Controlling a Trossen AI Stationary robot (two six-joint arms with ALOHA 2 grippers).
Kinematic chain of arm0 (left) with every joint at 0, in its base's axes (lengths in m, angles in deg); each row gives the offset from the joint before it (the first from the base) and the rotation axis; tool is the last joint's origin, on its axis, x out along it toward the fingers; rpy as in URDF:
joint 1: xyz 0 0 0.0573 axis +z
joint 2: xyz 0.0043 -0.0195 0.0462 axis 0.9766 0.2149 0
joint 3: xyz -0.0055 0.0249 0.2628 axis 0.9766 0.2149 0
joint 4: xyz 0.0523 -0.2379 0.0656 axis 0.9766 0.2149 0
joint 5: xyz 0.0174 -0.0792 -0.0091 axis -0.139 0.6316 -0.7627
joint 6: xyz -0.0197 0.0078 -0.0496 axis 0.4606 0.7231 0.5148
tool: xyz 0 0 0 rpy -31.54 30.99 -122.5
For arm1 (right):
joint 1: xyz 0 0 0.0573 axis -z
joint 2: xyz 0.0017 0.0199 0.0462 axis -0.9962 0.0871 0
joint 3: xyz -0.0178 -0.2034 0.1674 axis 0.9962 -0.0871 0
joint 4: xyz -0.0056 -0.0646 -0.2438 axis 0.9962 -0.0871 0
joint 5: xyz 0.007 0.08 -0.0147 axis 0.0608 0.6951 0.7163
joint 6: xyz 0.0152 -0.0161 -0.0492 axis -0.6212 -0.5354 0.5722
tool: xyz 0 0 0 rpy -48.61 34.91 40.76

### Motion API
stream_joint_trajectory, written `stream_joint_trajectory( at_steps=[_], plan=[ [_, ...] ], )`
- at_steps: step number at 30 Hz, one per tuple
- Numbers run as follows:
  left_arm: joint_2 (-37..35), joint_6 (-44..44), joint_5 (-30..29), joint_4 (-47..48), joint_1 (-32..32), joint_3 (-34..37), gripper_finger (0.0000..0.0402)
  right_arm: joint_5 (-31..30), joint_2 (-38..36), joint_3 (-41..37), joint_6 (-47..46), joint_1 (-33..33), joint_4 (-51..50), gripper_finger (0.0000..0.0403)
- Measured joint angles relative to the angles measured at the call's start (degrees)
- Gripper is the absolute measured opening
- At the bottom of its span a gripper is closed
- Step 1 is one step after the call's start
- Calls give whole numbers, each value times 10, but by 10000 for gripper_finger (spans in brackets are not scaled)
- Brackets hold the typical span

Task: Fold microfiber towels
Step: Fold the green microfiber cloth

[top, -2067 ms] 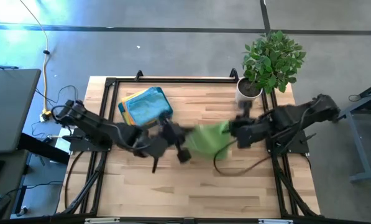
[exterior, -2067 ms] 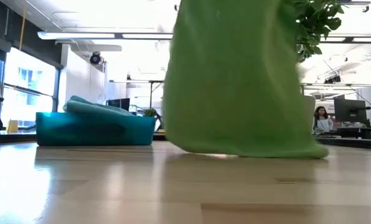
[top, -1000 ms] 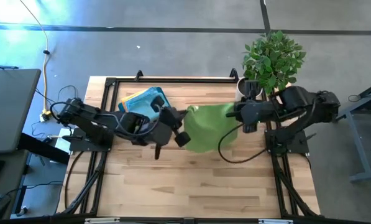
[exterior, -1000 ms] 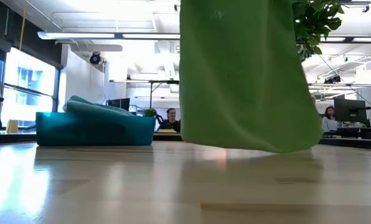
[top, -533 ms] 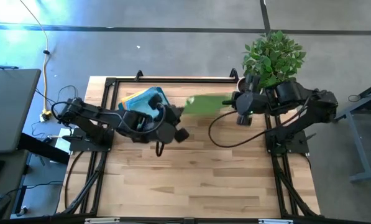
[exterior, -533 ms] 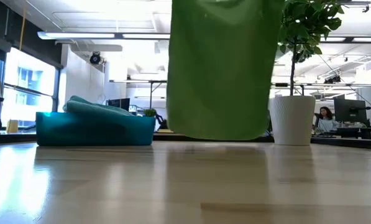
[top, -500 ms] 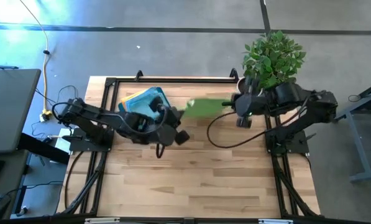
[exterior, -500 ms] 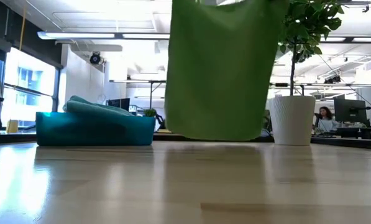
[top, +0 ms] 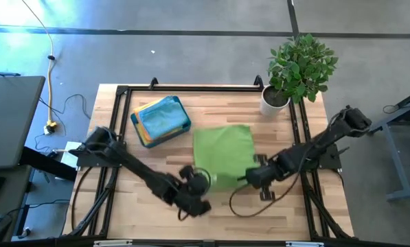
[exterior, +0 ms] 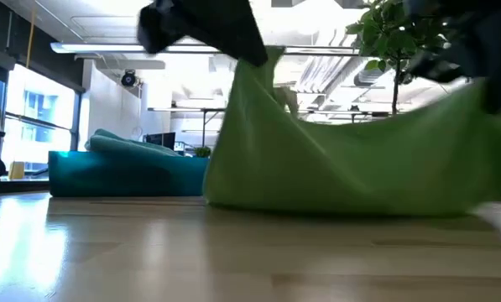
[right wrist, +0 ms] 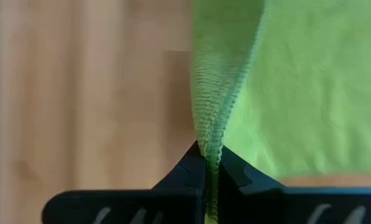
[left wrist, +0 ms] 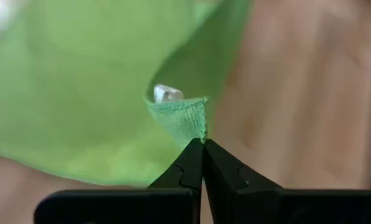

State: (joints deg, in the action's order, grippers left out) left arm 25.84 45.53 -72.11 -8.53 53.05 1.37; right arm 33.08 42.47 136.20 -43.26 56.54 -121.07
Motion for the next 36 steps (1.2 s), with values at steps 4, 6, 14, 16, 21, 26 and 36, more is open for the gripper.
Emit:
stream_joint_trajectory(
  at_steps=[4, 6, 14, 16, 21, 26, 36],
  plan=[
    [30, 22, 131, -52, -12, 1, 0, 94, 0, -37, -2, -33, 84, 0],
    [34, 21, 159, -63, -11, 1, 0, 130, 0, -39, 15, -38, 95, 0],
    [26, 66, 31, -2, 7, 0, 0, 33, 0, -49, 118, 8, 90, 0],
    [22, 73, 13, 14, 15, 0, 1, -11, 0, -50, 160, 28, 81, 0],
    [23, 96, -51, 106, 37, 0, 1, -85, 0, -50, 254, 88, 72, 0],
    [23, 148, -118, 208, 72, 0, 1, -95, 0, -50, 351, 163, 66, 0],
    [23, 123, -121, 193, 153, 32, 3, -95, 0, -50, 440, 306, 72, 0]
  ],
)
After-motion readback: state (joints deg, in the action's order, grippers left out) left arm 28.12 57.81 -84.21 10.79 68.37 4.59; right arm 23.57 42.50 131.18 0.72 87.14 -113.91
